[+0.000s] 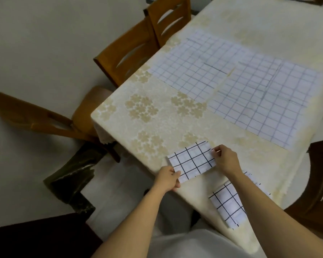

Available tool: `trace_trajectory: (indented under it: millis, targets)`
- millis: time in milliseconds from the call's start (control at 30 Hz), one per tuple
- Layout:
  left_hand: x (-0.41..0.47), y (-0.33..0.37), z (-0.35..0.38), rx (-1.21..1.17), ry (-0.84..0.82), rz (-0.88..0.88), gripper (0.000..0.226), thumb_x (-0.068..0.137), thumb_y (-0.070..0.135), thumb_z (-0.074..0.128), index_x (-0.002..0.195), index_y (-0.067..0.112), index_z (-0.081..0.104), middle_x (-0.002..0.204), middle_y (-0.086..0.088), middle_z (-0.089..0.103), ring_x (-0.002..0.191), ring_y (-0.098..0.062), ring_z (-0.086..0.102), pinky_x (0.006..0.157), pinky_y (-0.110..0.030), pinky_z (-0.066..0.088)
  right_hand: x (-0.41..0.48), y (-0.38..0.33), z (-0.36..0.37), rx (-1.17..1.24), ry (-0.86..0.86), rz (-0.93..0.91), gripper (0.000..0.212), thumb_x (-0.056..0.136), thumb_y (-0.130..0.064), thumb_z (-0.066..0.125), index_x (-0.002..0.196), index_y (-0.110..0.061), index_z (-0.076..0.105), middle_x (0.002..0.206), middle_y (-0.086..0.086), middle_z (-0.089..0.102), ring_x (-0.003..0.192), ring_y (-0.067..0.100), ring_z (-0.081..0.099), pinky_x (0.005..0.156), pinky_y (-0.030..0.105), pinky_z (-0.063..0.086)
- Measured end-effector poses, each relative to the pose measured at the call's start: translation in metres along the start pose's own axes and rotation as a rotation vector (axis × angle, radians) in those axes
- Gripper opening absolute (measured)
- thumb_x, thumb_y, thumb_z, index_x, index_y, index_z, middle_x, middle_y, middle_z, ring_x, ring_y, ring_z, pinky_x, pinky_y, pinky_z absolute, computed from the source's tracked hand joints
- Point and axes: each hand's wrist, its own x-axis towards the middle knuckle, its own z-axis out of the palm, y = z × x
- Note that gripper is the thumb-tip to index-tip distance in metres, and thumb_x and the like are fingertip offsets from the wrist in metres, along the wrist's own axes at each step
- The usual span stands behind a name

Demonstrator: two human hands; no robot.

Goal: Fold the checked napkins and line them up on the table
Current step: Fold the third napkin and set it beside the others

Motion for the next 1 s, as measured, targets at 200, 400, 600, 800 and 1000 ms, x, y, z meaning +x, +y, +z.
trace_trajectory:
  millis: [200, 400, 600, 800, 1000]
  targets:
    - [0.014, 0.003, -0.032, 0.646, -0.099, 0.241, 0.047, 0.102, 0.047, 0.057, 0.072, 0.011, 0.065, 0.072, -0.002, 0.072, 0.068, -0.025, 0.070, 0.066, -0.034, 0.058, -0.023, -0.001, 0.019, -0.339, 0.358, 0.127, 0.038, 0.097, -0.026, 0.063, 0.130, -0.007, 0.058, 0.125, 0.021, 0.056, 0.111, 0.042, 0.051, 0.090, 0.050, 0.044]
    - [0.035, 0.038, -0.032, 0.779, -0.133, 0.945, 0.036, 0.099, 0.028, 0.066, 0.132, 0.014, 0.059, 0.132, -0.005, 0.058, 0.124, -0.023, 0.054, 0.104, -0.035, 0.046, -0.037, -0.047, 0.064, -0.333, 0.352, -0.058, 0.042, 0.095, -0.020, 0.066, 0.135, -0.011, 0.060, 0.133, 0.014, 0.057, 0.119, 0.036, 0.054, 0.097, 0.044, 0.046]
    - [0.067, 0.027, -0.021, 1.244, -0.332, 0.814, 0.105, 0.098, 0.060, 0.054, 0.161, 0.013, -0.015, 0.169, -0.001, -0.023, 0.156, -0.023, -0.021, 0.125, -0.036, -0.010, -0.048, -0.031, 0.095, -0.440, 0.002, 0.026, 0.067, 0.105, -0.054, 0.030, 0.162, -0.028, 0.006, 0.168, -0.005, -0.006, 0.156, 0.022, -0.008, 0.126, 0.039, 0.002]
    - [0.066, 0.030, -0.023, 1.217, -0.361, 0.764, 0.114, 0.095, 0.067, 0.053, 0.158, 0.011, -0.024, 0.167, -0.002, -0.030, 0.156, -0.023, -0.023, 0.124, -0.035, -0.013, -0.038, -0.032, 0.071, -0.456, -0.073, 0.183, 0.103, 0.089, -0.066, 0.059, 0.161, -0.030, -0.005, 0.168, 0.003, -0.017, 0.155, 0.031, -0.012, 0.126, 0.046, 0.006]
    - [0.061, 0.032, -0.039, 0.987, -0.338, 0.836, 0.096, 0.098, 0.048, 0.063, 0.165, 0.014, 0.003, 0.173, 0.000, -0.009, 0.158, -0.022, -0.014, 0.126, -0.034, -0.009, -0.046, -0.070, 0.045, -0.210, 0.103, 0.214, 0.084, 0.098, -0.047, 0.059, 0.161, -0.017, 0.014, 0.168, 0.007, 0.012, 0.154, 0.029, 0.016, 0.123, 0.042, 0.021]
